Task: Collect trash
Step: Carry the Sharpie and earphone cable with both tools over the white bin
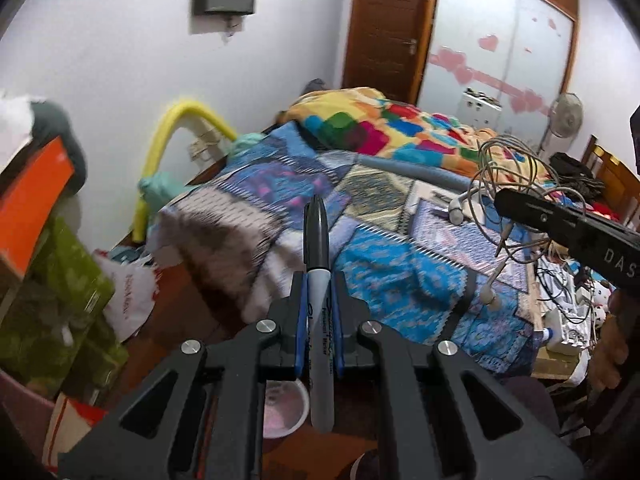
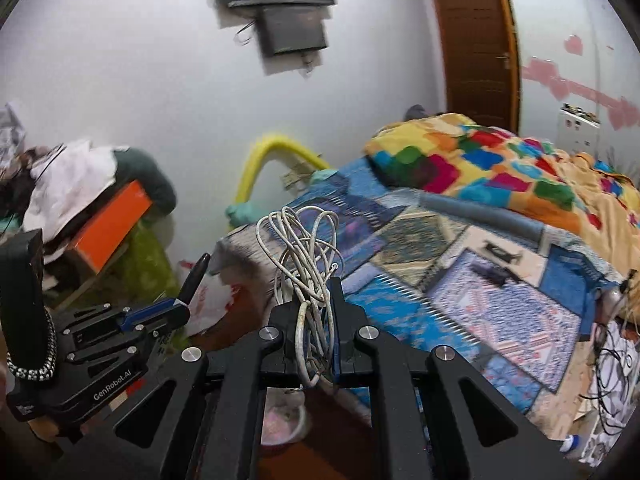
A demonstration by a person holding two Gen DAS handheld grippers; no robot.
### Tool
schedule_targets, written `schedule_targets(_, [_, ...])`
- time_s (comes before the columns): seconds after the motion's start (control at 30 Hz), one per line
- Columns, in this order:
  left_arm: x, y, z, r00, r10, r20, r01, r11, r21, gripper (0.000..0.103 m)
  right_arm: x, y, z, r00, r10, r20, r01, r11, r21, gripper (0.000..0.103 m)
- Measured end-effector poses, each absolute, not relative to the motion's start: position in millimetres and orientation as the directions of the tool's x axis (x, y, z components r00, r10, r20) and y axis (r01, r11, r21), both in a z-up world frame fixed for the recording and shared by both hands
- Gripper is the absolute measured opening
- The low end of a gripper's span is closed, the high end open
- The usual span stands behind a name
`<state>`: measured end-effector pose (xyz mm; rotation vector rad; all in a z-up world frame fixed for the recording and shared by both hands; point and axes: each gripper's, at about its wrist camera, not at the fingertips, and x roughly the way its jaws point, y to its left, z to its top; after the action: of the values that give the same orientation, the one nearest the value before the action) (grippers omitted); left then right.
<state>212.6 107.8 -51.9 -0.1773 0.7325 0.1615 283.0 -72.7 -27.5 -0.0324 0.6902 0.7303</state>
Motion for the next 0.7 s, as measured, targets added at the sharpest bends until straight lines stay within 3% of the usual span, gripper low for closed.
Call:
schedule_targets(0.3, [163, 159, -100, 0.659, 0.144, -0.738, -0.310, 0.946, -0.092, 0.010, 254, -6, -68, 0.417, 0.619, -0.666, -0.700, 0.686, 0.199, 0.008])
schedule_targets(0.7, [162, 195, -199, 0.505, 0.079, -0.859, -0.389, 0.910, -0.145, 0.010, 245, 64, -165, 0.201, 0.529, -0.824, -0.744, 0.630, 0.223, 0.008])
